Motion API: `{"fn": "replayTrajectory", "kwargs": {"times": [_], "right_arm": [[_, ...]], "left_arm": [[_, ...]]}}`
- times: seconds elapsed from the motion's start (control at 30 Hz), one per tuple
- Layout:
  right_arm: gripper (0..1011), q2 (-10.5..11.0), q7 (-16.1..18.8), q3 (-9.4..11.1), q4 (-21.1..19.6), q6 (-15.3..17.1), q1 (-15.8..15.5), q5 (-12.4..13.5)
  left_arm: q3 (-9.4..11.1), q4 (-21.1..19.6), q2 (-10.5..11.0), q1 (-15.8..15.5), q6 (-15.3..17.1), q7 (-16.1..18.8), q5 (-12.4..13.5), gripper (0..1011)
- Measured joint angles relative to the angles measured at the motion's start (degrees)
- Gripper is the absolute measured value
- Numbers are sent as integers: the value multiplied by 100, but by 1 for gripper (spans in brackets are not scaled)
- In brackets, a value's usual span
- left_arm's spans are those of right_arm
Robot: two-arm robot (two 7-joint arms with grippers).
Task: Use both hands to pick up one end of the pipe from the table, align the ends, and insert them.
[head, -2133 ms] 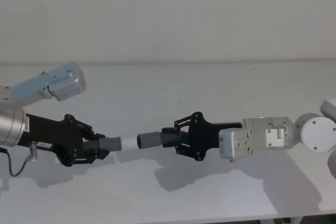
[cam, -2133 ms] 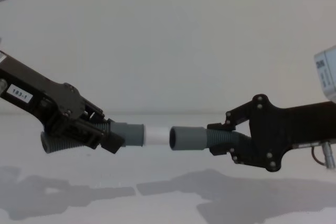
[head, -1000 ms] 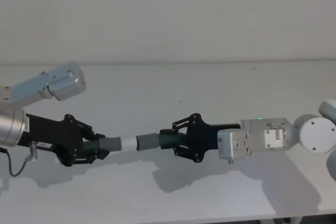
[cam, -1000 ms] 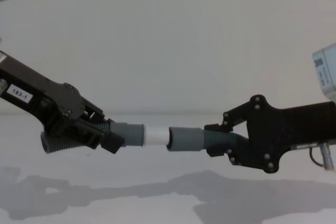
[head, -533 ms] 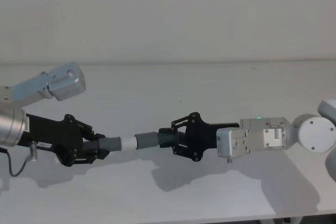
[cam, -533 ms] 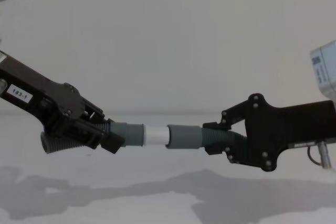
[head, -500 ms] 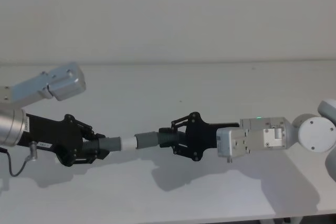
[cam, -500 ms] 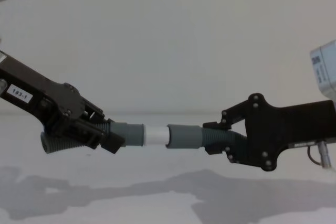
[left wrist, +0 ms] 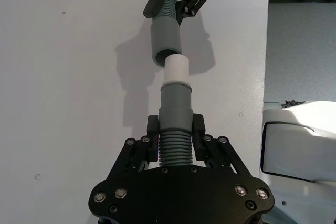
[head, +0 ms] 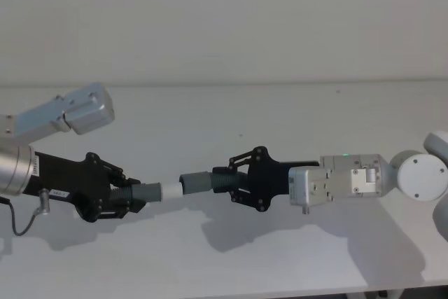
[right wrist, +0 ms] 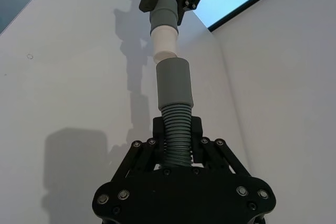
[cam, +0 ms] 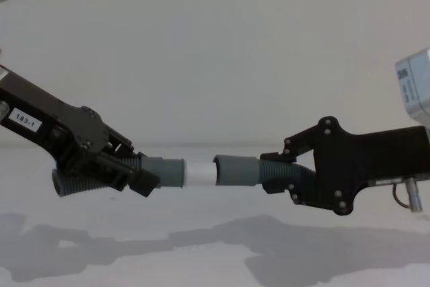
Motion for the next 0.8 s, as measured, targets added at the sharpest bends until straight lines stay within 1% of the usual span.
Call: {"fn": "replayTrajectory", "kwargs": {"times": [0.8], "right_arm": [[253,61,87,-17,-53,20,-34,78]], "left_arm": [[0,0,0,0,0,0,0,335]]}}
